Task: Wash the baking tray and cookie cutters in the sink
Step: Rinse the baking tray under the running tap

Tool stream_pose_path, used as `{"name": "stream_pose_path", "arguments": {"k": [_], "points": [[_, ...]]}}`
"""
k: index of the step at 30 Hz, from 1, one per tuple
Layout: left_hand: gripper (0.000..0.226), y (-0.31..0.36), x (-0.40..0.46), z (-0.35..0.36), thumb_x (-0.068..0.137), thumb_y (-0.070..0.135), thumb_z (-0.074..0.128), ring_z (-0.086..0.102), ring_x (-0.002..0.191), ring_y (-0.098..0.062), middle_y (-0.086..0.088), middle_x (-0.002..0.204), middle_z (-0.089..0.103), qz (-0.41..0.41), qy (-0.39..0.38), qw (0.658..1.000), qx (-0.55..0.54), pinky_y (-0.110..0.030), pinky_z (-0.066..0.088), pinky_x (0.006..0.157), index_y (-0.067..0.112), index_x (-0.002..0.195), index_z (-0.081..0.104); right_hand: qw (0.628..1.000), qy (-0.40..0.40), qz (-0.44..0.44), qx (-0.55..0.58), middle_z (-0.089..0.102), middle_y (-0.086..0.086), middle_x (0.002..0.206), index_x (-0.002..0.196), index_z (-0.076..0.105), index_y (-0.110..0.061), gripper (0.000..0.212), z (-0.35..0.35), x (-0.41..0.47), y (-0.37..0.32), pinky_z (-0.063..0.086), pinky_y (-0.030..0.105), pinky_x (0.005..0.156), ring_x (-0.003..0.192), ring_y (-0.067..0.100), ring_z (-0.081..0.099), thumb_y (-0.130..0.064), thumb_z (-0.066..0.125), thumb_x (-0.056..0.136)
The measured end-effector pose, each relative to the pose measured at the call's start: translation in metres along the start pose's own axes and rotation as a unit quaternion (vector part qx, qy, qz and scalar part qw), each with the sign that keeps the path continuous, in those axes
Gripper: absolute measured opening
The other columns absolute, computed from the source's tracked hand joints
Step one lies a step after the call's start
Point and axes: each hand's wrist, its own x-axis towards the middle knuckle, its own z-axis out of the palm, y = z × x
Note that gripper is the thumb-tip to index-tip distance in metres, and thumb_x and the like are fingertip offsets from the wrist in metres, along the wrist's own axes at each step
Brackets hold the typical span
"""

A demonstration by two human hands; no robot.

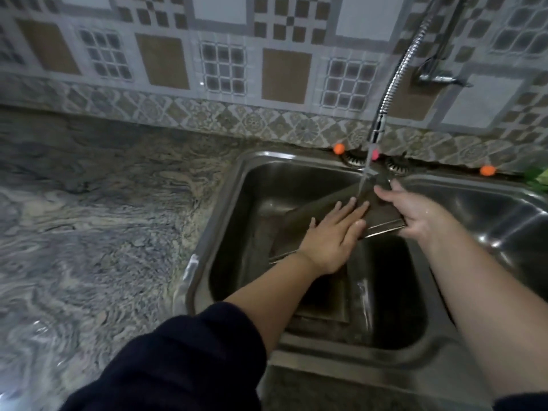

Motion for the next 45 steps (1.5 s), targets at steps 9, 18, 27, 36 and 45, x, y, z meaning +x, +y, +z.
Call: {"name": "stream_pose_path", "arguments": {"k": [9, 18, 27, 36, 45], "points": [[0.056, -0.015, 0.044, -0.029, 0.098, 0.058, 0.015, -0.005, 0.148, -0.018, 0.009, 0.161, -0.001, -0.192, -0.004, 0.980, -0.047, -0.057, -0.004, 0.113, 0.039, 0.151, 0.010, 0.996, -0.007, -0.083, -0.024, 0.067, 0.003, 0.091, 0.150, 0.019, -0.036, 0.061, 0.013, -0.028, -0.008, 0.052, 0.024, 0.042, 0.057, 0.009, 0.068, -0.016, 0.047, 0.100], [0.068, -0.042, -0.013, -0.031, 0.091, 0.064, 0.030, 0.004, 0.147, -0.014, 0.010, 0.160, 0.006, -0.049, -0.035, 0.996, 0.068, -0.047, 0.006, 0.120, 0.039, 0.151, 0.009, 0.996, 0.027, -0.059, 0.060, 0.062, 0.010, 0.118, 0.152, 0.013, -0.034, 0.065, 0.017, -0.013, -0.012, 0.055, 0.031, 0.044, 0.053, 0.013, 0.068, -0.009, 0.044, 0.100], [0.041, -0.034, -0.014, -0.048, 0.094, 0.039, 0.049, 0.065, 0.100, -0.015, 0.002, 0.116, 0.066, 0.056, 0.213, 0.975, 0.020, -0.038, 0.055, 0.083, 0.026, 0.133, 0.048, 0.987, 0.098, -0.113, 0.059, 0.053, 0.010, 0.137, 0.143, 0.038, -0.033, 0.050, 0.021, -0.008, 0.002, 0.044, 0.047, 0.094, 0.108, 0.025, 0.062, -0.053, 0.033, 0.098], [0.026, 0.056, 0.025, -0.039, 0.099, 0.036, 0.042, 0.059, 0.070, 0.001, 0.009, 0.072, 0.060, 0.095, 0.298, 0.936, -0.160, -0.016, 0.044, 0.062, 0.018, 0.101, 0.060, 0.895, 0.169, -0.361, -0.199, 0.001, -0.014, 0.159, 0.150, -0.004, -0.040, 0.057, -0.030, -0.027, 0.041, 0.010, 0.029, 0.116, 0.138, -0.003, 0.008, -0.042, 0.028, 0.102], [0.042, 0.124, 0.065, 0.024, 0.102, 0.043, 0.025, 0.058, 0.103, -0.008, 0.005, 0.103, 0.060, -0.008, 0.155, 0.956, -0.249, -0.023, 0.036, 0.083, 0.014, 0.118, 0.052, 0.833, 0.287, -0.329, -0.341, 0.044, -0.004, 0.147, 0.150, 0.017, -0.041, 0.067, -0.147, -0.041, -0.019, 0.034, 0.030, 0.106, 0.134, 0.017, 0.041, -0.052, 0.051, 0.093]]}}
